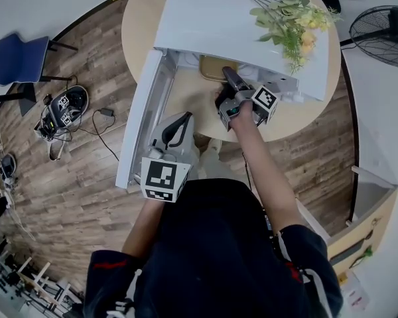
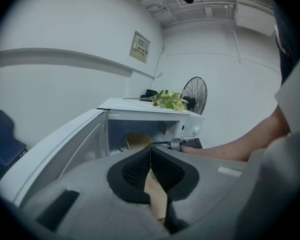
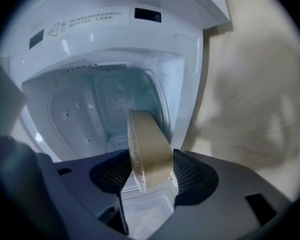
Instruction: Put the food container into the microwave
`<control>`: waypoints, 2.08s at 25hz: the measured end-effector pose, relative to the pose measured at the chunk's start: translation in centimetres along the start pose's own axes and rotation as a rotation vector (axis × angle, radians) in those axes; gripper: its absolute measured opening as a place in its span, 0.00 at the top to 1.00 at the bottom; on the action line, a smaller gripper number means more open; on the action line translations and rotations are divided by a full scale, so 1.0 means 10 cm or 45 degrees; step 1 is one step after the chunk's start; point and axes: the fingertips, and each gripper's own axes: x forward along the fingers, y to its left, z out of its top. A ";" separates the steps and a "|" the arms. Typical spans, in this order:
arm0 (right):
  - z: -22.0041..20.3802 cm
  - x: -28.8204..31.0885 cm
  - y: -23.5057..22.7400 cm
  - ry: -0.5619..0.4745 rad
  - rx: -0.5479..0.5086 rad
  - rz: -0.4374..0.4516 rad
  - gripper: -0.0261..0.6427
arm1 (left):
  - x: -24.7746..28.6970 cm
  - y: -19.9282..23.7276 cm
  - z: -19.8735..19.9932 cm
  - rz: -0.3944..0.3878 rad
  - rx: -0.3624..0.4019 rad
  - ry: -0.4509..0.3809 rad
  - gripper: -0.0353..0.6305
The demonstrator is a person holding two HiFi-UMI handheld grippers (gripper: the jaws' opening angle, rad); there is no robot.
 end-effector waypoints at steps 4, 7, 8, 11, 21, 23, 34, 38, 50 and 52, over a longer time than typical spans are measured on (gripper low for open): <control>0.01 0.00 0.00 0.005 -0.024 0.003 0.60 | -0.01 0.02 -0.01 0.010 -0.010 0.003 0.92; 0.01 -0.02 0.01 0.009 -0.053 0.000 0.57 | 0.01 0.02 -0.02 0.012 0.002 0.006 0.92; 0.01 -0.02 0.01 0.010 -0.052 0.008 0.56 | 0.01 0.02 -0.02 0.011 0.005 0.006 0.92; 0.00 -0.06 0.02 0.018 -0.055 0.026 0.55 | 0.02 0.01 -0.02 0.009 0.013 0.007 0.92; -0.15 -0.37 0.19 0.087 -0.227 0.007 0.55 | 0.01 -0.06 0.10 -0.009 0.048 -0.017 0.92; -0.20 -0.41 0.17 0.110 -0.263 -0.012 0.55 | 0.01 -0.08 0.14 -0.017 0.058 -0.027 0.92; -0.47 -0.48 0.18 0.218 -0.981 -0.233 0.82 | -0.05 -0.04 0.12 -0.009 0.051 -0.023 0.92; -0.52 -0.42 0.30 0.200 -1.213 -0.245 0.92 | -0.08 -0.02 0.09 -0.004 0.052 -0.021 0.92; -0.64 -0.18 0.31 0.238 -1.564 -0.352 0.94 | -0.11 0.03 -0.03 -0.014 0.036 0.003 0.92; -0.61 -0.14 0.32 0.229 -1.589 -0.365 0.94 | -0.11 0.04 -0.04 -0.020 0.033 0.007 0.92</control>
